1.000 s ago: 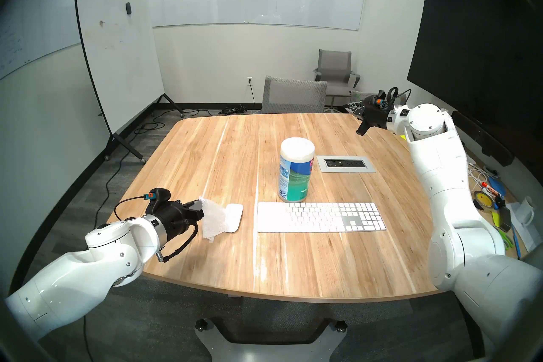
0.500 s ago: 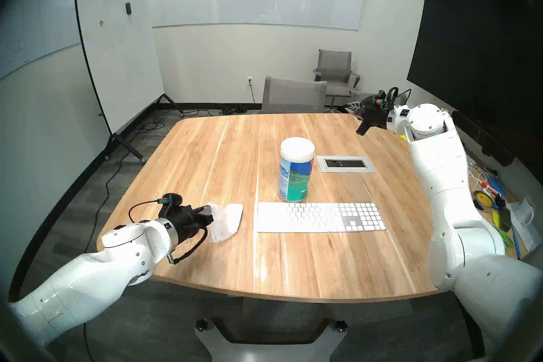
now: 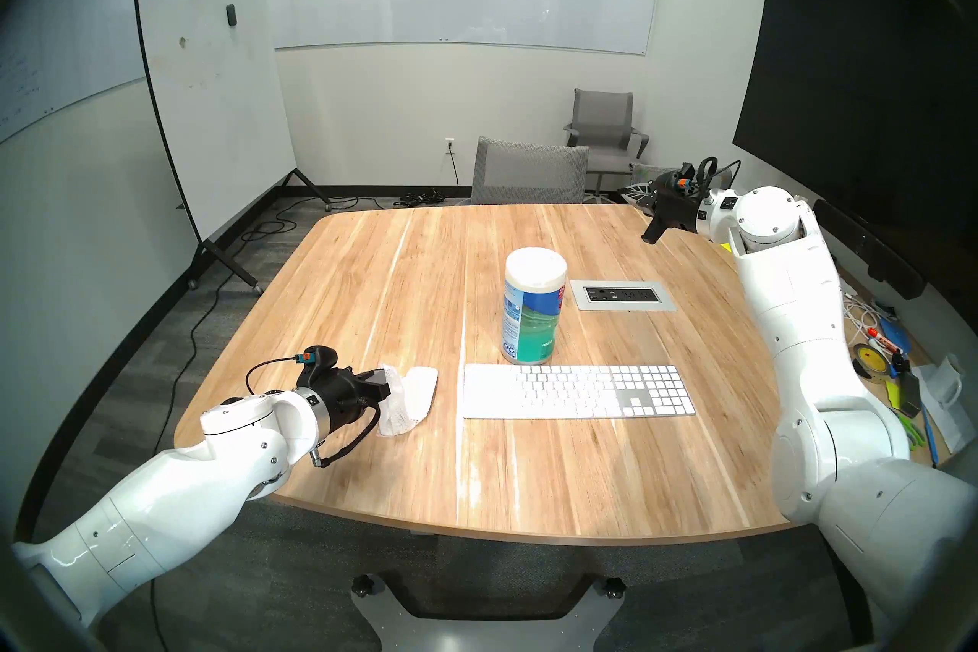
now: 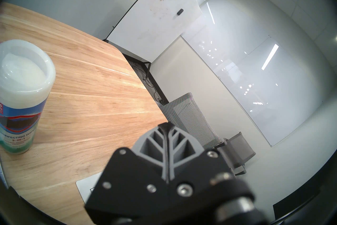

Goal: Wipe the keyboards and mice with a disinfecting wipe, then set the wipe down

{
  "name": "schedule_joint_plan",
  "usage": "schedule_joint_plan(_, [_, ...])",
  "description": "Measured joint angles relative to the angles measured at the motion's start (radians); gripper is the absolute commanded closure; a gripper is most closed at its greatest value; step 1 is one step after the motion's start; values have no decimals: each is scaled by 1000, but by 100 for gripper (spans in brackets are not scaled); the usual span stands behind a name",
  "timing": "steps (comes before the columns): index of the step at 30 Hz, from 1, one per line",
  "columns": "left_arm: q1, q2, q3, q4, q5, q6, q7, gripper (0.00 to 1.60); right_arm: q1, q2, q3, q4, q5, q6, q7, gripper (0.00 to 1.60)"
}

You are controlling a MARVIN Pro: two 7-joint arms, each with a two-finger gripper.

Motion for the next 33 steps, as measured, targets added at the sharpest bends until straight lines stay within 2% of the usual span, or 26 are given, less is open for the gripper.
schedule_joint_plan(17, [-105, -79, 84, 71, 38, 51, -7, 160, 0, 0, 0, 0, 0, 0, 0, 160])
schedule_joint_plan(33, [-114, -118, 100, 99, 59, 20, -23, 160, 0, 0, 0, 0, 0, 0, 0, 160])
